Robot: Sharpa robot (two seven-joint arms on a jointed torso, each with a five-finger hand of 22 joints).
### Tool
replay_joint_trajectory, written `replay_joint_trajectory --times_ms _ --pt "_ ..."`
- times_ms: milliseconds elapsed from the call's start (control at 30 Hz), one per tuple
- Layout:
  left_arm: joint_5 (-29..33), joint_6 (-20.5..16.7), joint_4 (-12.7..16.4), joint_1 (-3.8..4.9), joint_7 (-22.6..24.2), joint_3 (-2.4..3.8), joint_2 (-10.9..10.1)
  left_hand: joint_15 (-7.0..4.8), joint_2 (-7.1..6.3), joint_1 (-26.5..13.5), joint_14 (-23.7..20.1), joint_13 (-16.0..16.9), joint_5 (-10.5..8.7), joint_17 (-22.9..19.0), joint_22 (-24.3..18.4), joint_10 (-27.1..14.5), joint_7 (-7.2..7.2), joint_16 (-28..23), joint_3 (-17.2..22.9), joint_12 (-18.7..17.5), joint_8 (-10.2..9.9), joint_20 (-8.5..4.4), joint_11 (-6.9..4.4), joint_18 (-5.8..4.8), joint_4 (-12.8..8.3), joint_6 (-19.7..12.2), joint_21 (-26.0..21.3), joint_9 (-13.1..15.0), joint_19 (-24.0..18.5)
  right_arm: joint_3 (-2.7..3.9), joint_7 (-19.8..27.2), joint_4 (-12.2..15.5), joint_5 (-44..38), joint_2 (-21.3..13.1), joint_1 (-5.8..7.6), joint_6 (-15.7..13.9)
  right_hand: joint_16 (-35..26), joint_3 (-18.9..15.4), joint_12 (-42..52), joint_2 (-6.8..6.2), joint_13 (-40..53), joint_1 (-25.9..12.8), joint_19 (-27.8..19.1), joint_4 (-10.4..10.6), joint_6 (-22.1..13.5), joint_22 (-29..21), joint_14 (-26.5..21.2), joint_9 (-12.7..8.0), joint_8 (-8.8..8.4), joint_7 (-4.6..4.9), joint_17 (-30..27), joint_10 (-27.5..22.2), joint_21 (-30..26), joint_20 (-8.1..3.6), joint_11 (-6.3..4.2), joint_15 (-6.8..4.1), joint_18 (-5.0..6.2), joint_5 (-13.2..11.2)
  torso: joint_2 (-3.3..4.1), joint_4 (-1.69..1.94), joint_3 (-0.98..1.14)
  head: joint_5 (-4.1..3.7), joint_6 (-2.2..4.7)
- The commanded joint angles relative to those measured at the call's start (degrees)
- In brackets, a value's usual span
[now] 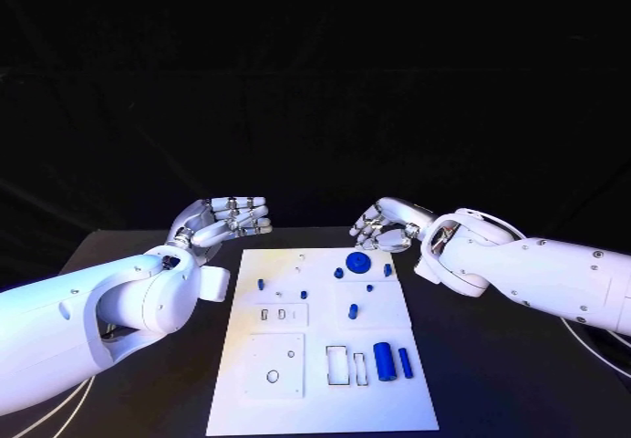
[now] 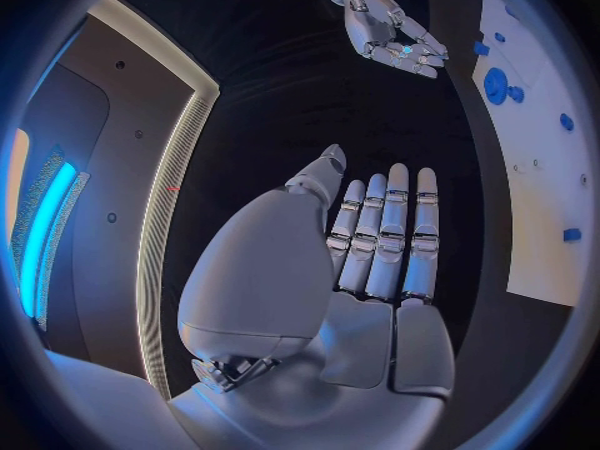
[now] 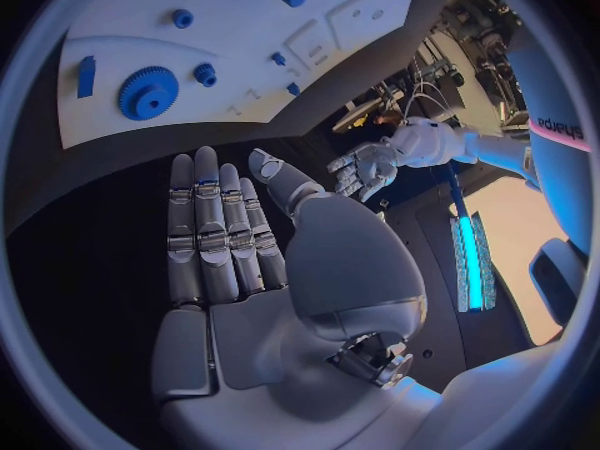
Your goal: Assemble the parts on the task board
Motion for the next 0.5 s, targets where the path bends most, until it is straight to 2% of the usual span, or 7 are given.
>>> replay_joint_trajectory --times_ms 33,67,233,300,400,500 --pt "-1.93 2.41 1.71 0.35 -1.09 0.05 -0.61 0.01 0.16 0.36 0.29 -0.06 0.01 0.09 -0.01 0.55 -0.06 -0.18 0.03 -0.44 -0.15 0.03 -0.06 0.79 -0.23 0.57 0.40 -0.07 0.48 0.02 -6.61 0.74 -15.08 0.20 0.16 3.11 5.71 -1.52 0.11 -1.26 0.75 -0.35 5.66 0.73 1.18 3.09 6.89 0.07 -0.01 -1.11 4.53 2.42 5.58 -2.51 -1.35 -2.29 0.24 1.33 1.72 0.20 0.08 -0.54 0.23" --pt "-1.97 2.40 2.65 0.48 -1.15 0.06 -1.04 0.06 0.16 0.30 0.09 -0.08 0.02 0.06 -0.07 0.77 -0.12 -0.49 0.13 -0.56 -0.20 0.01 -0.10 0.75 -0.24 0.72 0.36 -0.08 0.47 0.03 -7.44 1.06 -17.35 0.33 0.25 3.54 9.49 -1.85 -0.22 -1.57 1.06 -0.60 6.21 1.22 1.21 4.27 7.14 0.03 -0.32 -1.24 7.39 2.45 7.18 -2.93 -1.33 -2.53 0.16 1.35 2.03 0.25 0.11 -0.65 0.31" --pt "-2.02 2.45 4.53 0.78 -1.26 0.08 -1.83 0.28 0.09 0.06 -0.52 -0.21 0.02 -0.06 -0.34 0.93 -0.08 -1.50 0.38 -1.20 -0.56 0.09 -0.01 0.68 -0.25 0.84 0.06 -0.17 0.17 0.03 -8.68 1.27 -21.46 1.09 0.38 4.77 15.54 -1.76 -1.56 -1.76 1.28 -0.63 6.32 2.14 1.05 6.54 7.02 0.00 -0.93 -0.86 12.45 0.72 9.92 -3.17 -1.02 -2.13 0.11 1.29 2.95 0.41 0.21 -0.78 0.64" --pt "-2.03 2.42 5.02 0.93 -1.30 0.10 -2.01 0.36 0.04 -0.08 -0.65 -0.24 0.01 -0.09 -0.43 0.89 -0.01 -1.76 0.40 -1.42 -0.70 0.14 0.06 0.67 -0.22 0.79 -0.04 -0.19 0.06 0.03 -8.92 1.19 -22.54 1.54 0.40 5.17 21.27 -1.67 -1.67 -2.03 1.46 -0.58 6.66 2.63 1.03 8.20 6.88 0.03 -1.20 -0.86 16.83 0.21 11.96 -3.25 -0.95 -2.08 0.09 1.26 3.37 0.53 0.28 -0.95 0.86" --pt "-2.04 2.39 5.56 1.20 -1.33 0.16 -2.23 0.43 0.01 -0.19 -0.75 -0.26 0.01 -0.11 -0.51 0.83 0.06 -1.99 0.43 -1.62 -0.85 0.19 0.13 0.66 -0.21 0.73 -0.14 -0.21 -0.05 0.02 -9.13 1.05 -23.66 2.19 0.42 5.66 33.83 -1.32 -1.66 -2.20 1.69 -0.46 9.02 3.29 1.14 16.47 7.19 0.10 -1.41 -0.89 29.17 -0.35 18.74 -3.25 -0.93 -2.00 -0.88 1.25 3.92 0.70 0.33 -0.97 0.98" --pt "-2.04 2.34 5.87 1.49 -1.43 0.19 -2.41 0.48 -0.03 -0.26 -0.80 -0.27 0.01 -0.11 -0.57 0.77 0.12 -2.14 0.43 -1.77 -0.96 0.22 0.18 0.66 -0.20 0.66 -0.20 -0.23 -0.11 0.02 -9.23 0.91 -24.32 2.69 0.42 6.05 41.70 -1.05 -1.61 -2.56 1.87 -0.41 10.94 3.83 1.18 23.62 7.03 0.14 -1.58 -0.86 37.00 -0.82 24.39 -3.16 -0.83 -1.89 -1.76 1.16 4.31 0.85 0.39 -0.93 0.99"
